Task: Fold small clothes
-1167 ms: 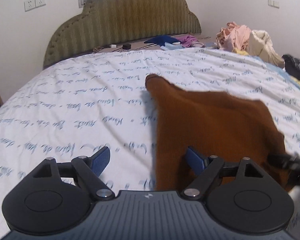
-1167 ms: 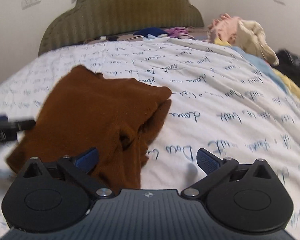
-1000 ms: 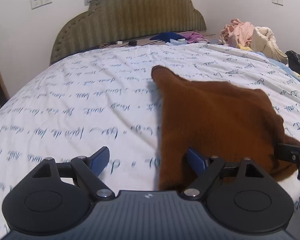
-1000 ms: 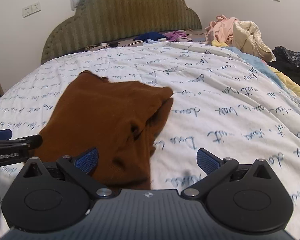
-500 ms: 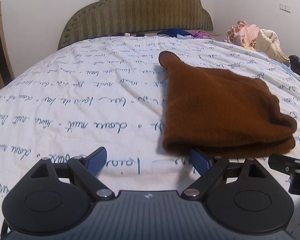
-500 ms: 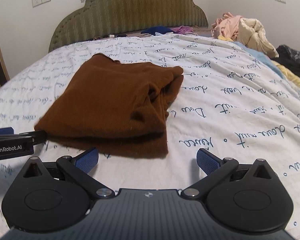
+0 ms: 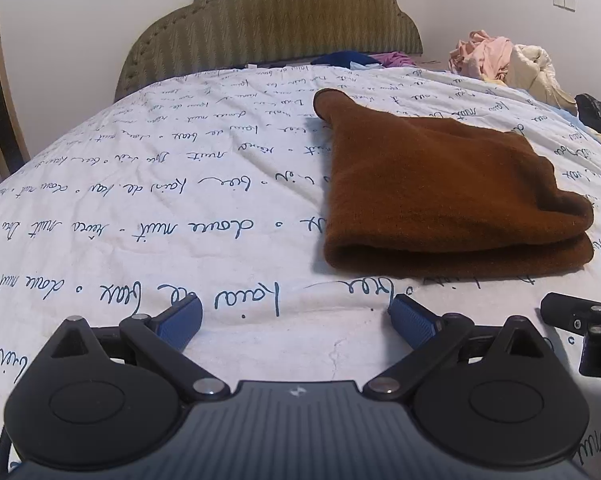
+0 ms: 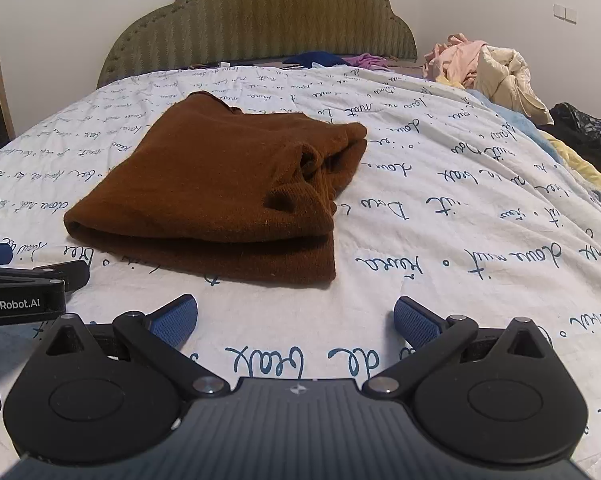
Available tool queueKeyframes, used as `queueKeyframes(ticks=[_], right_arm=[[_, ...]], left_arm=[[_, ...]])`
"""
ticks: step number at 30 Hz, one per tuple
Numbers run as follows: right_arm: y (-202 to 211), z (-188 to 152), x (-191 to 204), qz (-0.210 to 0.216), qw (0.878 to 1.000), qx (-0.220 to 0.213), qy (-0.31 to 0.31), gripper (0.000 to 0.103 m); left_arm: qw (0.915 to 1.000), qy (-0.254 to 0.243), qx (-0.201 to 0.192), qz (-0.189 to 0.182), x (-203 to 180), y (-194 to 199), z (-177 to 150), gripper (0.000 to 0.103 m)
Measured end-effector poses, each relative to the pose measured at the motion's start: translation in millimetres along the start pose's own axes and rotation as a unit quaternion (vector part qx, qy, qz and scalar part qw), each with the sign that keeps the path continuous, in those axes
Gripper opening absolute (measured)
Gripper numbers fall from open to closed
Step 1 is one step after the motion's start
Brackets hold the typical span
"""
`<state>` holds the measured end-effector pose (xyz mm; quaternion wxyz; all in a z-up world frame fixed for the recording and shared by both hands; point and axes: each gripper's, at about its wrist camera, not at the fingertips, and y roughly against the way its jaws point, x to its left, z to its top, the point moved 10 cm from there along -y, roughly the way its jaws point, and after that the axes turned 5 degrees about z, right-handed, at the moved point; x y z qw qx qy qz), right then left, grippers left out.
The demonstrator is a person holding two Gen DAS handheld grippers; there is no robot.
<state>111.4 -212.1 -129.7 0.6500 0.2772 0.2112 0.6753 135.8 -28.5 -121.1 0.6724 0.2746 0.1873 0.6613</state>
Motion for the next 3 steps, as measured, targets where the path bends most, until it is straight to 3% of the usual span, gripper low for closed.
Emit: queueKeyframes(ticks=[3], right_arm=[[3.0, 2.5, -1.5, 0.003, 1.0, -0.006, 0.004, 0.103]], left_arm=[[1.0, -0.002, 0.0, -0.003, -0.1, 0.3, 0.1, 0.101]])
